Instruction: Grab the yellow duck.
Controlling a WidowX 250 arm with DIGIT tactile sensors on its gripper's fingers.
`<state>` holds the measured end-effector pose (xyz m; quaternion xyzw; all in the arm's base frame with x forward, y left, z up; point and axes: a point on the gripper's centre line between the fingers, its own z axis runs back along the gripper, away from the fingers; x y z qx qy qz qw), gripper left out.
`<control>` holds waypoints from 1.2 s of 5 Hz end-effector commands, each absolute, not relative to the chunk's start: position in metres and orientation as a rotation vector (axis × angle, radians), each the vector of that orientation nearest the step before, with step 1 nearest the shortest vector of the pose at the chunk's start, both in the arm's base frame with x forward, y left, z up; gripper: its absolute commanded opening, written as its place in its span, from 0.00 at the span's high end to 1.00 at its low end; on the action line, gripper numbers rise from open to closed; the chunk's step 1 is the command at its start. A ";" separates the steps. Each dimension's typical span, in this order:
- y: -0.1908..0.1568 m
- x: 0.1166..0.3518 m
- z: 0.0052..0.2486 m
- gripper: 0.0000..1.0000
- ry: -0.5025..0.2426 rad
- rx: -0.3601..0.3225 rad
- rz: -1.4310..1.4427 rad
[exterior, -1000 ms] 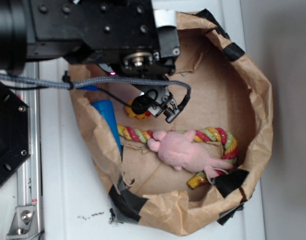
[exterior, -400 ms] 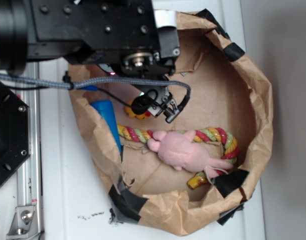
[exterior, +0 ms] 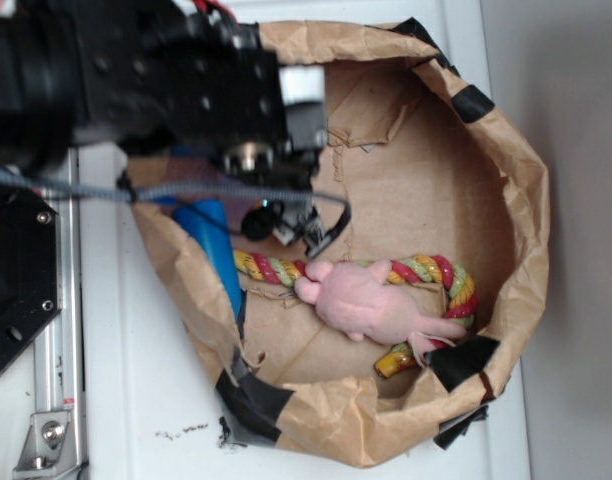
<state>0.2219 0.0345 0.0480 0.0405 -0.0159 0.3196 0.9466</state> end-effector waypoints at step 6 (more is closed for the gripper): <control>0.016 0.241 0.033 1.00 -0.155 -0.013 0.621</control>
